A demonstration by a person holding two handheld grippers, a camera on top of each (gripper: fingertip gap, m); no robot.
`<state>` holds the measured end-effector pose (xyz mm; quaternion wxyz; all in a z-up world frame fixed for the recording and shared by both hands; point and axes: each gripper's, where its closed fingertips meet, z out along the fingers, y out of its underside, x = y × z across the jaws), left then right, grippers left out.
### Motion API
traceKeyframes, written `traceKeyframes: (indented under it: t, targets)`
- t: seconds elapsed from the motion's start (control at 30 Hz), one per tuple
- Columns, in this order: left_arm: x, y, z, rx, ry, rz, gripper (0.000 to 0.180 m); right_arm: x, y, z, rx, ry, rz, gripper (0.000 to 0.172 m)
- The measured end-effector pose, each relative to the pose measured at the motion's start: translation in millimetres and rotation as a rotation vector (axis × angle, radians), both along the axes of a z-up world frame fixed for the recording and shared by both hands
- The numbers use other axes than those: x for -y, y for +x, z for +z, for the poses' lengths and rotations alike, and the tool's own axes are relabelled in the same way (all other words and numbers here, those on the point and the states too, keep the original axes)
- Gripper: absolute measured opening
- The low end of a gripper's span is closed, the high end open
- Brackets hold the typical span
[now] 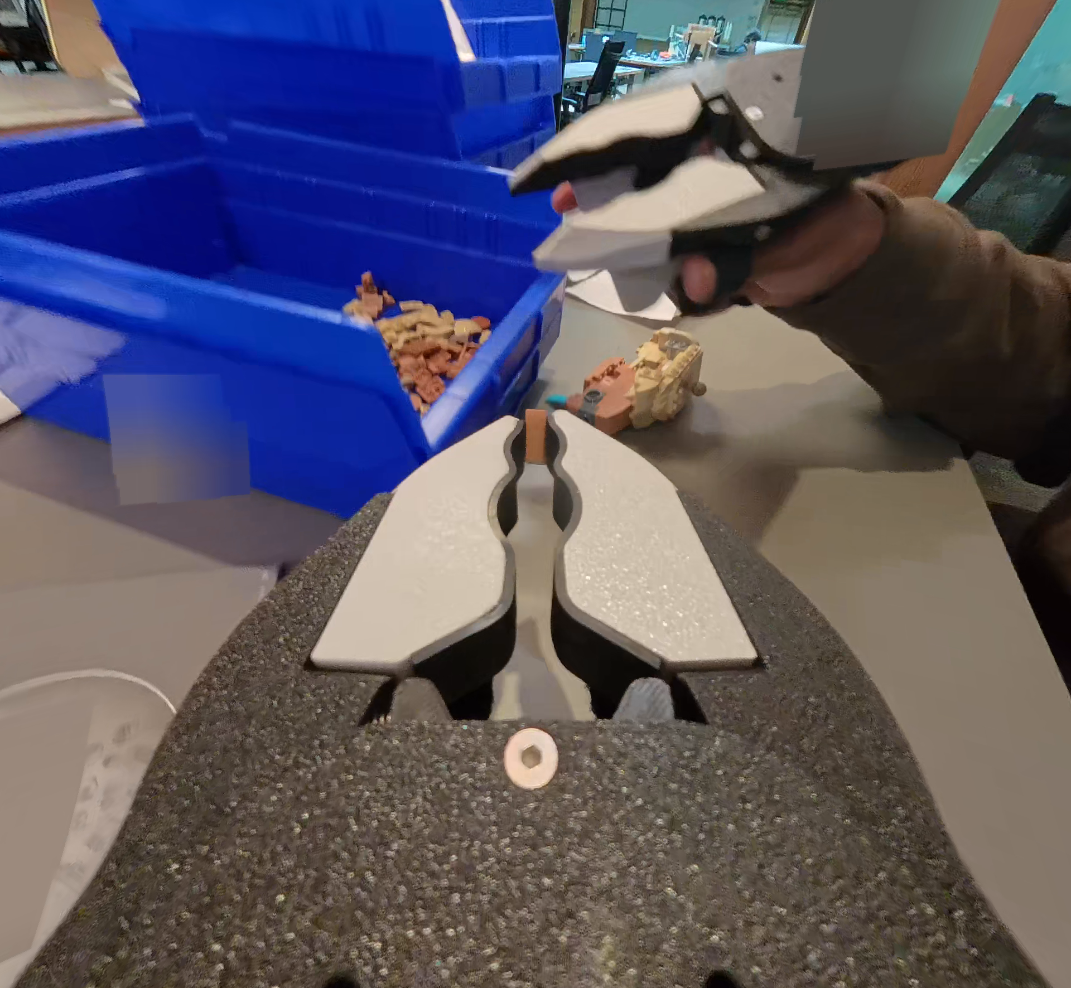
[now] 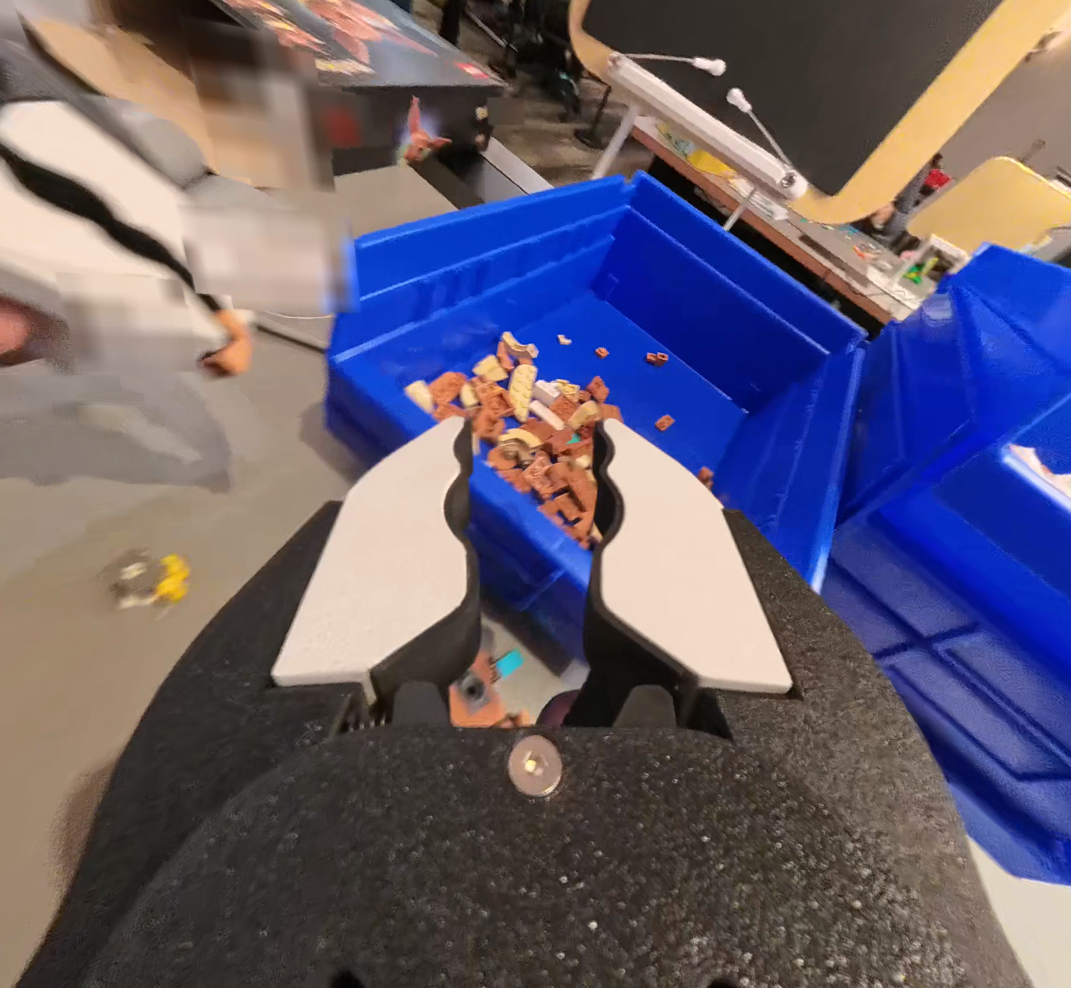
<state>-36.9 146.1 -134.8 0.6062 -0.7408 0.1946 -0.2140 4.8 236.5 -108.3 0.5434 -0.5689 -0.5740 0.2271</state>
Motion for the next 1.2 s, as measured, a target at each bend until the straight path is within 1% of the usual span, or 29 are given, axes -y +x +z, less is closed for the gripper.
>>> traceKeyframes:
  t: [0.07, 0.13, 0.2, 0.27, 0.33, 0.4, 0.5, 0.6, 0.67, 0.73, 0.77, 0.83, 0.9, 0.97, 1.03, 1.13, 1.2]
  targets:
    - [-8, 5, 16, -0.061, 0.033, 0.009, 0.006, 21, 11, -5, -0.01, -0.029, 0.044, 0.038]
    - [-24, 6, 35, -0.164, 0.062, 0.05, 0.007, 38, 17, -16, -0.007, -0.058, 0.069, 0.037]
    - [-47, 1, 57, -0.246, 0.082, 0.119, 0.007, 52, 20, -28, 0.008, -0.079, 0.09, 0.037]
    - [-74, -5, 74, -0.271, 0.063, 0.183, 0.01, 61, 20, -37, 0.021, -0.094, 0.106, 0.037]
    - [-98, -13, 75, -0.3, 0.009, 0.221, 0.023, 69, 21, -43, 0.027, -0.113, 0.125, 0.038]
    - [-108, -21, 71, -0.313, -0.022, 0.254, 0.033, 76, 23, -47, 0.038, -0.123, 0.144, 0.038]
    - [-95, -25, 66, -0.25, -0.022, 0.251, 0.036, 85, 28, -56, 0.063, -0.131, 0.174, 0.037]
    - [-64, -26, 59, -0.171, 0.016, 0.215, 0.036, 96, 29, -69, 0.099, -0.175, 0.232, 0.037]
    - [-37, -20, 51, -0.125, 0.045, 0.146, 0.033, 106, 27, -79, 0.141, -0.203, 0.286, 0.037]
    - [-10, -9, 34, -0.104, 0.045, 0.044, 0.028, 118, 22, -90, 0.196, -0.212, 0.341, 0.037]
    - [1, -4, 21, -0.108, 0.023, -0.004, 0.028, 122, 20, -95, 0.226, -0.207, 0.359, 0.037]
    - [19, 4, -14, -0.144, -0.069, -0.098, 0.028, 128, 14, -104, 0.279, -0.187, 0.382, 0.037]
    - [28, 7, -45, -0.198, -0.15, -0.126, 0.029, 130, 7, -109, 0.315, -0.17, 0.383, 0.038]
    - [33, 11, -65, -0.226, -0.201, -0.156, 0.03, 131, 2, -113, 0.338, -0.167, 0.379, 0.038]
    - [36, 17, -70, -0.256, -0.218, -0.194, 0.031, 129, -2, -117, 0.363, -0.165, 0.362, 0.037]
    - [42, 29, -73, -0.277, -0.226, -0.263, 0.03, 128, -3, -124, 0.397, -0.155, 0.353, 0.031]
    - [44, 33, -80, -0.338, -0.234, -0.273, 0.03, 128, -3, -125, 0.394, -0.165, 0.352, 0.029]
